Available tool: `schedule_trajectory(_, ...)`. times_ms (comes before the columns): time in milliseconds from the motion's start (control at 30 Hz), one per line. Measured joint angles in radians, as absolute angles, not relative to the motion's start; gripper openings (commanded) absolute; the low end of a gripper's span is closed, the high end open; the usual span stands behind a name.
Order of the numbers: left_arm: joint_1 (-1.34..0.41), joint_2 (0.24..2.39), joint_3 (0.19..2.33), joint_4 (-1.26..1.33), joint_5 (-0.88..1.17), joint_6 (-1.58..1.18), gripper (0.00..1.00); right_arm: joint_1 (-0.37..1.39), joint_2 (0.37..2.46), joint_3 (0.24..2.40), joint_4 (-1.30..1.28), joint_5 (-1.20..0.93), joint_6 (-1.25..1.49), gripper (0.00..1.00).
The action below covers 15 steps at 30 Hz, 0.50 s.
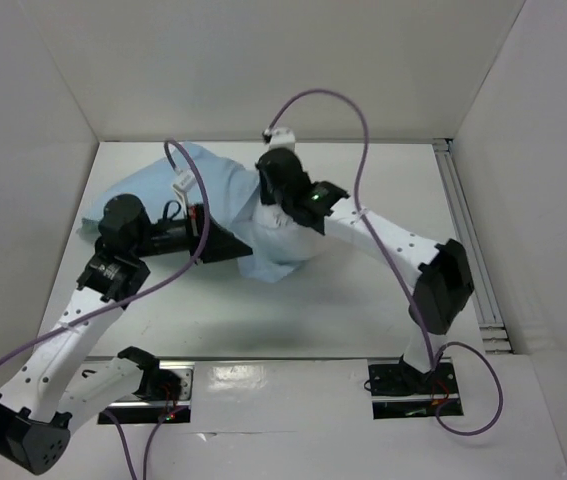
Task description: Put the pillow into the pillowcase
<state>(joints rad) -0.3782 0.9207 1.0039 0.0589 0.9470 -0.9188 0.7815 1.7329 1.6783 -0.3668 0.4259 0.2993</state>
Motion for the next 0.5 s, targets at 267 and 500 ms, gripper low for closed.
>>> schedule_trajectory(267,-0.385,0.883,0.905,-0.303,0.917,-0.836,1.00,0.865,1.821,1.473,-0.302,0.268,0.430,0.77)
schedule_trajectory(500,-0.381,0.981,1.307,-0.523,0.798,-0.631,0.43,0.853,1.560,1.455,-0.389,0.290,0.427,0.81)
